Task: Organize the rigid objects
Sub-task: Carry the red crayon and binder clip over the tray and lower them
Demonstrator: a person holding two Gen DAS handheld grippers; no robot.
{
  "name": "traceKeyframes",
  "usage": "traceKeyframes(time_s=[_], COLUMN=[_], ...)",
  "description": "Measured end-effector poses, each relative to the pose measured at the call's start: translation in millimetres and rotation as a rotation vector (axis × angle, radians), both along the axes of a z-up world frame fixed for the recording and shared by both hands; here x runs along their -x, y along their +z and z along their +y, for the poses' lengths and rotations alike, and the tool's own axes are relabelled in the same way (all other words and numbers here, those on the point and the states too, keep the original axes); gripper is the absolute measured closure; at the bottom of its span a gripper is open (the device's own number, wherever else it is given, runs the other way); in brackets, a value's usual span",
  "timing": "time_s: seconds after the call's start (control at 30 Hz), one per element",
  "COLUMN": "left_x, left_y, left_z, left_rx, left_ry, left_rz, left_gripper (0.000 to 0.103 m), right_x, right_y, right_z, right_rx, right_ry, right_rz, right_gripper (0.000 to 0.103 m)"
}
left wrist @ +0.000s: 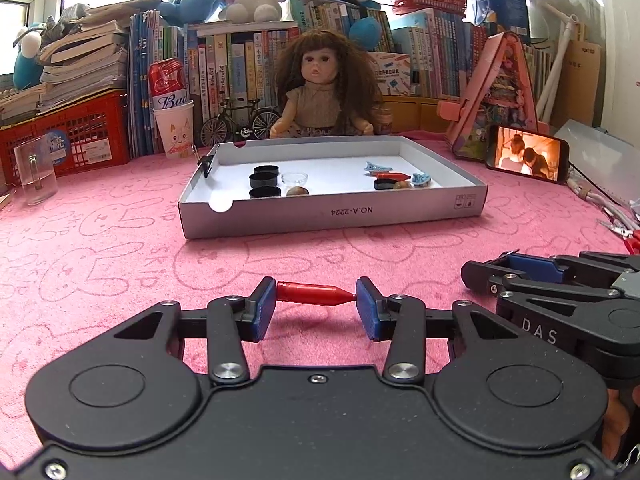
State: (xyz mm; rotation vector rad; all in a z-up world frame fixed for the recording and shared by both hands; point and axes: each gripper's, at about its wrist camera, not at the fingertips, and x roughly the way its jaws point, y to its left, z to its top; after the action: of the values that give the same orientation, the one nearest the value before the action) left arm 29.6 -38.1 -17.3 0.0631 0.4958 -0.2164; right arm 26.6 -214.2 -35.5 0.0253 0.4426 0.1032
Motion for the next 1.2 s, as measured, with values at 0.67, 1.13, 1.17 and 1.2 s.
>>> traceKeyframes(time_s=[0.67,1.13,1.17,1.2], left_x=[-33,-49,-51,-53], left_y=[17,32,34,35], left_z=[5,9,9,9], left_rx=[0.007,0.034,0.035,0.036], left_ry=[0.096,0.112,0.113,0.114], left_rz=[0.043,0.019,0.018,0.015], left_gripper=[0.062,0.062,0.062,0.062], right_x=[-23,-36,-37,-39], right_y=[19,30,31,32], right_z=[-1,-2,-2,-2], right_rx=[0.0,-0.014,-0.017,-0.019], right_ry=[-0.043,-0.06,-0.061,-0.062], right_rz=[-0.005,-0.017,-0.016,-0.017], right_gripper=[0.067,0.067,0.067,0.067])
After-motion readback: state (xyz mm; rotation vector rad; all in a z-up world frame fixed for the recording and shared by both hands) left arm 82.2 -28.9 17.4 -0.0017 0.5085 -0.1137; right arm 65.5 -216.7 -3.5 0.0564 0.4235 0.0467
